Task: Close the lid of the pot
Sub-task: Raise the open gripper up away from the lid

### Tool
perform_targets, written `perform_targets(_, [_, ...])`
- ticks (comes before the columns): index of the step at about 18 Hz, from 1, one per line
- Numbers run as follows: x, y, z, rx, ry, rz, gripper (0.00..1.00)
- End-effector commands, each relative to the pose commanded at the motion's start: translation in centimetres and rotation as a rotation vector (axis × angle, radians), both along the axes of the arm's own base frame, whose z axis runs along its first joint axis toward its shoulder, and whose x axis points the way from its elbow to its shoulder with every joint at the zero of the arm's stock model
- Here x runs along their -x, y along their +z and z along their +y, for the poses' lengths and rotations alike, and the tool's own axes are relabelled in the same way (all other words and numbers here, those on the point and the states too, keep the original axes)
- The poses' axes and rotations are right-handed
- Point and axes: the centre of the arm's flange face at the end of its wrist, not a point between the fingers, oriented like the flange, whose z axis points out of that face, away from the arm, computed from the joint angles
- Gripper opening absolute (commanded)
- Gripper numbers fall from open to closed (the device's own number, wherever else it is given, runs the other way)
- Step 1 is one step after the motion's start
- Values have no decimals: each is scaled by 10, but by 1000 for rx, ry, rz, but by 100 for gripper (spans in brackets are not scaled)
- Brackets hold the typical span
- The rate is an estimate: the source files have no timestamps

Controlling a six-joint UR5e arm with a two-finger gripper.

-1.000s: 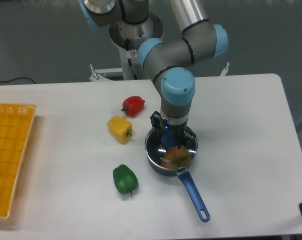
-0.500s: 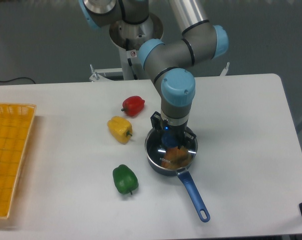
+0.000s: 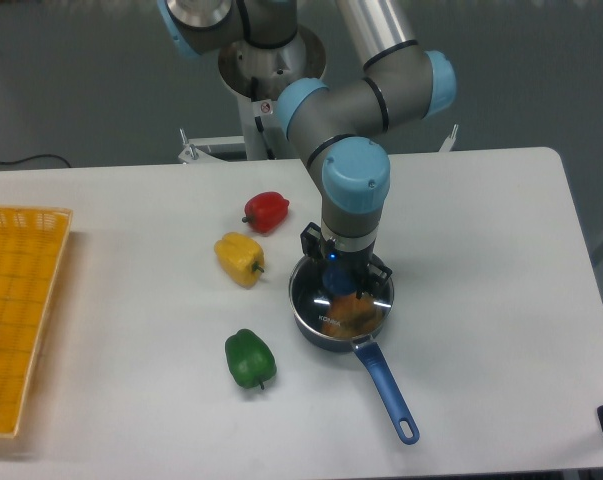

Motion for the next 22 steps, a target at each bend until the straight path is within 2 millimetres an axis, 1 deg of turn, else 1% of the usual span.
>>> perform_targets(3, [0,2,-1,-2,0,2,89])
perform_targets(7, [4,9,-3,-11,2,13,99])
perform_targets(9, [9,24,-7,-26,11,34,99])
perform_targets(11, [15,32,-13,-30,24,39,99])
perform_targets(14, [15,48,-18,-40,-1,61,100])
perform_targets(16, [20,58,-27,-37,-55,62,100])
perform_targets(19, [38,76,-47,-9,-192,56,100])
perform_targets(22, [59,83,-70,3,-277,60,100])
